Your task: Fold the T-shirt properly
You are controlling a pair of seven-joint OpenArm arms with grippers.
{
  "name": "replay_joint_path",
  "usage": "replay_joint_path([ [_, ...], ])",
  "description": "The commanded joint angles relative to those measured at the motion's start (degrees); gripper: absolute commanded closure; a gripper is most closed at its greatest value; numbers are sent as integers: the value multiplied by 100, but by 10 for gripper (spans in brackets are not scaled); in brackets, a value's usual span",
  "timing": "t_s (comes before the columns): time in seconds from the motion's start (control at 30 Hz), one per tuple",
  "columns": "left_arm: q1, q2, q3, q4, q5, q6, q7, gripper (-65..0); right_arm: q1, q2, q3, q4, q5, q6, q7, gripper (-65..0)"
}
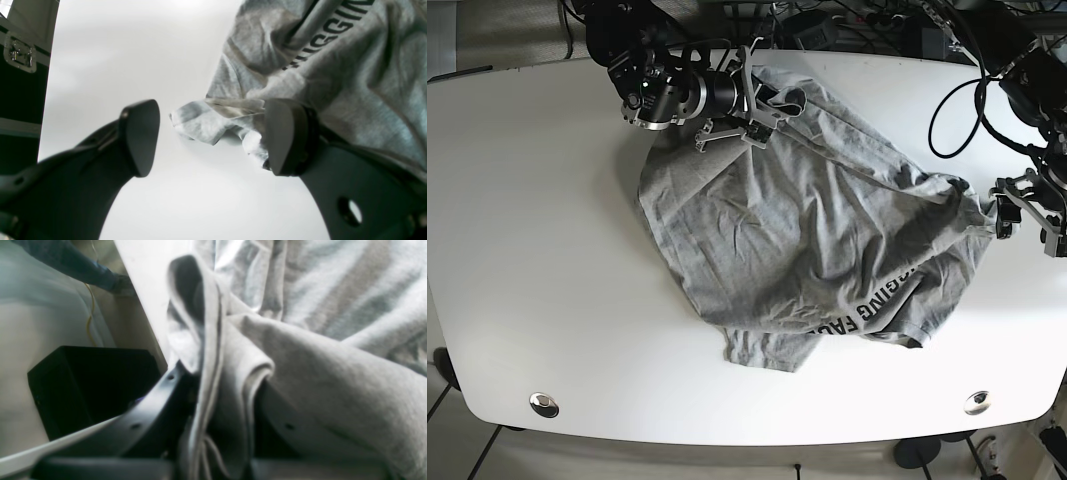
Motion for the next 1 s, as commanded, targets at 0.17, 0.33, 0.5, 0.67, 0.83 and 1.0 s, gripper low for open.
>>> replay_joint_path([
  [0.17,419,-20,98,-63,-1057,10,453,-458,87,-47,6,105,72,-4,125,-21],
  [0.33,929,657,986,403,-846,10,426,-424,342,-21,-337,96,72,-4,248,-21],
  [0.5,1025,1343,1874,843,94,10,409,-376,527,85,-706,52,81,-13,257,-205],
  [0.67,1052,1730,2735,843,1184,10,-66,-378,518,93,-627,114,116,-13,292,-490],
  [0.83,1359,1993,2981,878,1747,10,-119,-374,324,102,894,237,723,40,520,-507],
  [1.0,1597,2002,2990,808,1773,10,-127,-372,729,313,2634,78,1488,22,529,-507],
])
